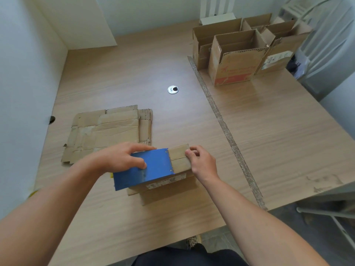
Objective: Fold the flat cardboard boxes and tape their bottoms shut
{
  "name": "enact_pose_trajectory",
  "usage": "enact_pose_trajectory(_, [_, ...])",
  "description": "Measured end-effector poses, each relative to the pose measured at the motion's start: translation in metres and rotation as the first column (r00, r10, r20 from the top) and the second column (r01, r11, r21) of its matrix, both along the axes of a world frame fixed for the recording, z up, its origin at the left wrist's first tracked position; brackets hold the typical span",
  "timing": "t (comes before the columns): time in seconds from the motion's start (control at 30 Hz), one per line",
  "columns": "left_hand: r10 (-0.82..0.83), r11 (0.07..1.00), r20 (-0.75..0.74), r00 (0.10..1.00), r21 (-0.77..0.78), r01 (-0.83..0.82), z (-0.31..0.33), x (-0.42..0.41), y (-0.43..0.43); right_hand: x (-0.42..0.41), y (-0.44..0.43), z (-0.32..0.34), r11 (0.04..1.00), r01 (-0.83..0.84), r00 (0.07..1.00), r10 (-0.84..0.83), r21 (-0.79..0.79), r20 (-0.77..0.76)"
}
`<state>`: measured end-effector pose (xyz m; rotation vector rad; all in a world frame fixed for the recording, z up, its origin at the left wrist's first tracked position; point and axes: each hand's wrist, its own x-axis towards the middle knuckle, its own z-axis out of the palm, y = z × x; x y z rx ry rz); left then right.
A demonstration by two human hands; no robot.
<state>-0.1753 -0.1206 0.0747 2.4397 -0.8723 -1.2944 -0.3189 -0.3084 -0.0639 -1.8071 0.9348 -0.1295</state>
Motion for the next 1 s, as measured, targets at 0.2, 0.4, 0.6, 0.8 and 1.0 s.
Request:
enact_pose_trajectory(0.2, [0.046, 0.997, -0.061, 0.997, -0.053, -0.049, 0.009, 0.023, 0.047, 0.001, 0.005, 0.007, 1.000, 0.021, 1.000, -0.021, 0.005, -0.012])
enact_pose_trajectory(0.4, [0.035, 0.997, -0.101, 0.994, -0.063, -0.041, 0.003, 0.040, 0.088, 0.000, 0.006, 0.013, 1.000, 0.014, 0.999, -0.013, 0.019, -0.036])
enact_pose_trajectory(0.6, [0.029, 0.994, -0.136, 0.990, -0.104, -0.043, -0.006, 0.057, 0.116, 0.000, 0.007, 0.012, 0.996, 0.053, 0.997, -0.049, 0.077, -0.053])
enact_pose_trajectory(0.8, [0.011, 0.994, -0.169, 0.986, -0.108, -0.030, -0.018, 0.074, 0.140, 0.000, 0.015, 0.022, 0.987, 0.091, 0.995, -0.086, 0.135, -0.044])
enact_pose_trajectory(1.0, [0.021, 0.994, -0.217, 0.976, -0.104, -0.045, -0.033, 0.086, 0.157, 0.006, 0.020, 0.031, 0.957, 0.148, 0.989, -0.136, 0.251, -0.063])
